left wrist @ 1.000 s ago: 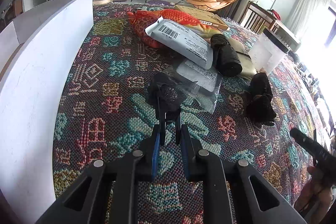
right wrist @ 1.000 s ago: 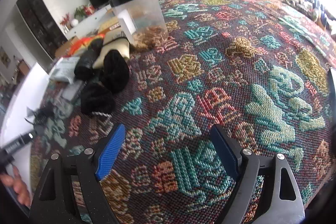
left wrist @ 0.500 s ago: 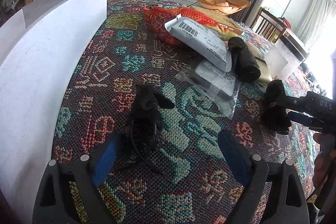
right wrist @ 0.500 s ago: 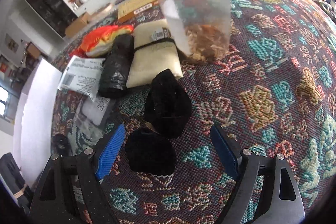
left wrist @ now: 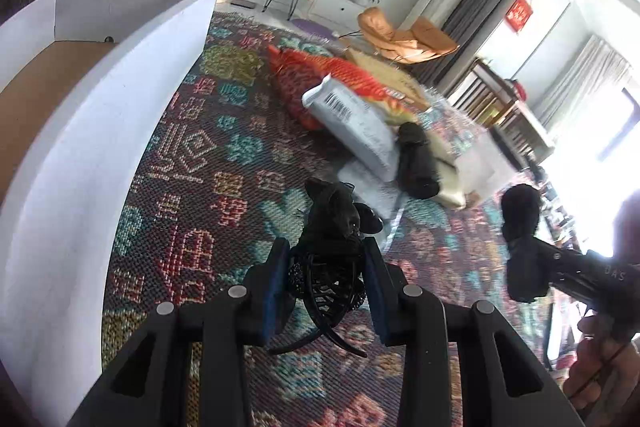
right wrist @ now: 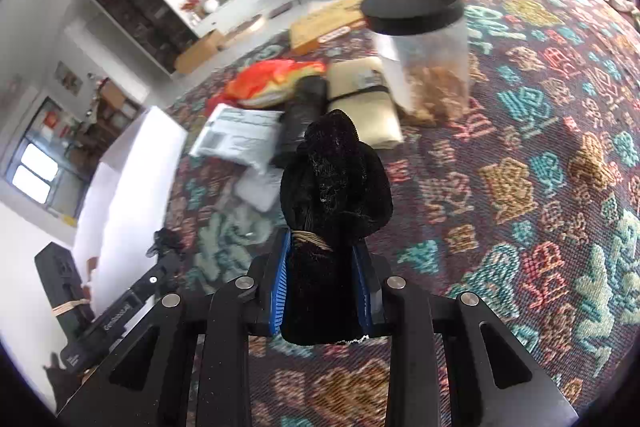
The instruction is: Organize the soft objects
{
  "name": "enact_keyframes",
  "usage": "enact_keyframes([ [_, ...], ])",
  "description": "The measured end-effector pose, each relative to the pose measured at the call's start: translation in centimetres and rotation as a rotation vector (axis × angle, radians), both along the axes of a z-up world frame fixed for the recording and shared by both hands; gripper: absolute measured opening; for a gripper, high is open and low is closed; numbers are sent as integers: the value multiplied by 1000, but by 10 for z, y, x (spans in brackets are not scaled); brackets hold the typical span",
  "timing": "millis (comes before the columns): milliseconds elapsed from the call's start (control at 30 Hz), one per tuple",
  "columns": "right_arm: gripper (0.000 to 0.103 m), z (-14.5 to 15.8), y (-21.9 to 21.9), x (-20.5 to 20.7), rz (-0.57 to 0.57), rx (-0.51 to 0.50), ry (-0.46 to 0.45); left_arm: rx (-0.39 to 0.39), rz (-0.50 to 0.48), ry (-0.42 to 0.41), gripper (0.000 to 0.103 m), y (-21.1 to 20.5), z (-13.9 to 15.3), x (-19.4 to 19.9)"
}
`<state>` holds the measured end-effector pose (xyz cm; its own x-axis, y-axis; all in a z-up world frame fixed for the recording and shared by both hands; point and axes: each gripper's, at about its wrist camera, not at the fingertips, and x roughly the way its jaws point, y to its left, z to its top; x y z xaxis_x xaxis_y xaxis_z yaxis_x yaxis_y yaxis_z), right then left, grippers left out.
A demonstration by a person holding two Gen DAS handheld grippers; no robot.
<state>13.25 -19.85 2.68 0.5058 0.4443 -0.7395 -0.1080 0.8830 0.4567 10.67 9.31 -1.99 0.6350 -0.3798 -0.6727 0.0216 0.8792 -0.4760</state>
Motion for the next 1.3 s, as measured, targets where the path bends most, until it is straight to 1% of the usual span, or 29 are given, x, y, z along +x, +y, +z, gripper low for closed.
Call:
enact_keyframes([
  [33,30,14,17,-1,40,16,-15,-29,-6,-20,36,8,14,-8],
  [67,30,28,33,-4,82,35,-34,-42,-6,-39,36,18,29,-15],
  [133,30,56,75,-11,175,89,-74,-21,13,-74,36,44,56,-30],
  [200,30,80,124,-19,275,144,-114,46,69,-96,36,79,76,-47],
  [267,30,95,175,-26,376,197,-128,129,146,-86,36,118,87,-62],
  [333,30,96,223,-32,464,232,-114,226,239,-63,36,157,91,-77],
  [367,31,93,245,-34,496,228,-114,279,283,-39,36,174,90,-83],
  [400,36,87,264,-37,520,205,-124,332,329,1,40,189,86,-88],
  [433,41,79,280,-40,531,168,-128,370,371,45,57,203,80,-92],
  [467,61,68,291,-41,538,131,-111,383,412,82,73,216,72,-97],
  [500,80,57,297,-42,532,94,-91,380,459,100,99,228,66,-103],
  [533,79,48,297,-44,512,54,-85,376,507,99,102,236,61,-110],
  [567,78,42,292,-47,497,23,-94,382,537,108,102,240,57,-115],
  [600,78,37,282,-49,479,-7,-108,382,543,112,102,242,54,-118],
  [667,78,26,254,-52,415,-78,-129,369,551,84,102,236,55,-121],
  [733,78,13,219,-51,318,-178,-163,351,528,44,102,221,56,-119],
  [800,78,-10,178,-49,202,-306,-176,326,462,-8,102,194,64,-112],
  [867,78,-38,134,-45,82,-410,-140,299,364,-65,102,156,74,-108],
  [933,78,-60,89,-44,-38,-476,-93,274,233,-111,102,110,82,-97],
  [1033,78,-75,35,-42,-183,-519,-62,239,23,-138,102,30,76,-88],
  [1100,78,-77,9,-41,-258,-520,-56,253,-99,-105,102,-22,58,-75],
  [1133,78,-76,-1,-38,-289,-517,-52,265,-143,-90,102,-43,46,-68],
  [1200,78,-75,-16,-30,-332,-513,-46,292,-194,-57,102,-74,16,-47],
  [1267,78,-75,-27,-22,-347,-497,-43,322,-201,-27,102,-96,-9,-24],
  [1300,78,-76,-31,-17,-348,-493,-40,334,-193,-25,102,-99,-20,-15],
])
